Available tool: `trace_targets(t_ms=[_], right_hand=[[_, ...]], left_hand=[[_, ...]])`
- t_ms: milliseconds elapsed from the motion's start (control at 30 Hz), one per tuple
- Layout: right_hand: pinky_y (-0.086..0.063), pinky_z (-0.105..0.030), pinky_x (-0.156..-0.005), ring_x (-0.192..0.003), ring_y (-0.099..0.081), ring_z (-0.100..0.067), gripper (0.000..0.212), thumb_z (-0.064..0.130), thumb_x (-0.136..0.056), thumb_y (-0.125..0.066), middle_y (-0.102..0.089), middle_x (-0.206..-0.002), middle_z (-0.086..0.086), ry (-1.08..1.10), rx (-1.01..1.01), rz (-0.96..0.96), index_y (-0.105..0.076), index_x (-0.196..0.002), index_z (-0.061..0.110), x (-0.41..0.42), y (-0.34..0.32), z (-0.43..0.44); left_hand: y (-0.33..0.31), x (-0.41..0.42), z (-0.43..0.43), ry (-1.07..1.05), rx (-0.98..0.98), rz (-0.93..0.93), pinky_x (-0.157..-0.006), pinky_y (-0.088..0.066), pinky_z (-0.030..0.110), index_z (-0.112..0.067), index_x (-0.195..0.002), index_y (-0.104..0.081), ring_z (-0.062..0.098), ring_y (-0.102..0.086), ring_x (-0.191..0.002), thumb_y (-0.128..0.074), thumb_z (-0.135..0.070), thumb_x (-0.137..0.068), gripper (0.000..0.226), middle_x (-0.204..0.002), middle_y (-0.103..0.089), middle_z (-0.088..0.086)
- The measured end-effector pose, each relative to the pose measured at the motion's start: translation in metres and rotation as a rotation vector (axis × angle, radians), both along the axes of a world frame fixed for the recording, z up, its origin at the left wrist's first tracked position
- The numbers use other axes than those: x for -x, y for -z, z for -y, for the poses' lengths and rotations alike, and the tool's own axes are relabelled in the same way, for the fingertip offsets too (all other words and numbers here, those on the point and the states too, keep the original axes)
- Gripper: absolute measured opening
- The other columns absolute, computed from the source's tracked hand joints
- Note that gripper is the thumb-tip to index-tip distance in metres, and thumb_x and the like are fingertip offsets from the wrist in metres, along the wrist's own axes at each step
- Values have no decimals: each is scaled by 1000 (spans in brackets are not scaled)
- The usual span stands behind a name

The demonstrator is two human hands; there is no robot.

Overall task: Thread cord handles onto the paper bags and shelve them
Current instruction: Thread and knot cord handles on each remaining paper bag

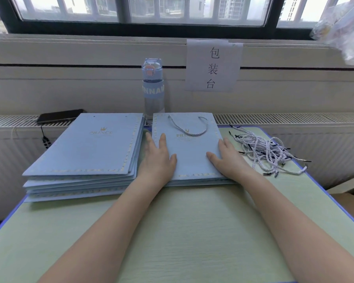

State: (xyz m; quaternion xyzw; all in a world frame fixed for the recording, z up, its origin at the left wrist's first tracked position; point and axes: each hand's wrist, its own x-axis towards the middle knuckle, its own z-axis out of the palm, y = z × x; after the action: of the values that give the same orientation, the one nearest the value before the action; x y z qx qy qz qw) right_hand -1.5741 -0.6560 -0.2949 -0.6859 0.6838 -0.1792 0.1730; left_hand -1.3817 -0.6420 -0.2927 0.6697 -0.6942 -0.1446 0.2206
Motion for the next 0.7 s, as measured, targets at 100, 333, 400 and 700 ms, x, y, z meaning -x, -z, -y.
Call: trace_targets(t_ms=[100, 333, 400, 700], right_hand=[[-7, -26, -113, -146, 0, -19, 70, 39, -99, -41, 4, -159, -9, -3, 43, -15, -10, -150, 3, 0, -2, -2], [-10, -38, -118, -146, -2, -21, 61, 37, -98, -43, 1, -159, -7, -66, 138, -93, -17, -150, 16, -6, -3, -6], [-9, -42, -118, -146, -3, -20, 57, 37, -99, -41, 0, -159, -4, -106, 164, -159, -21, -150, 22, -9, -3, -9], [-5, -42, -117, -145, -13, -15, 44, 32, -102, -33, -17, -157, 1, -313, 105, -222, -33, -145, 28, -21, -1, -14]], left_hand=[[-20, -7, -4, -6, 405, 203, -116, -9, 46, -14, -151, -20, 33, -7, -145, -47, -28, -96, 63, -158, -6, 17], [-23, -56, 11, -425, -197, 363, -112, -3, 63, -17, -152, -6, 49, 2, -140, -37, -46, -96, 70, -156, 2, 24], [-15, -54, 13, -420, -274, 365, -111, -2, 63, -20, -152, -2, 48, 3, -141, -29, -46, -99, 66, -156, 4, 23], [-25, -51, 8, -351, -330, 393, -110, -8, 62, -22, -151, -9, 48, -4, -141, -17, -31, -102, 50, -156, -3, 24]])
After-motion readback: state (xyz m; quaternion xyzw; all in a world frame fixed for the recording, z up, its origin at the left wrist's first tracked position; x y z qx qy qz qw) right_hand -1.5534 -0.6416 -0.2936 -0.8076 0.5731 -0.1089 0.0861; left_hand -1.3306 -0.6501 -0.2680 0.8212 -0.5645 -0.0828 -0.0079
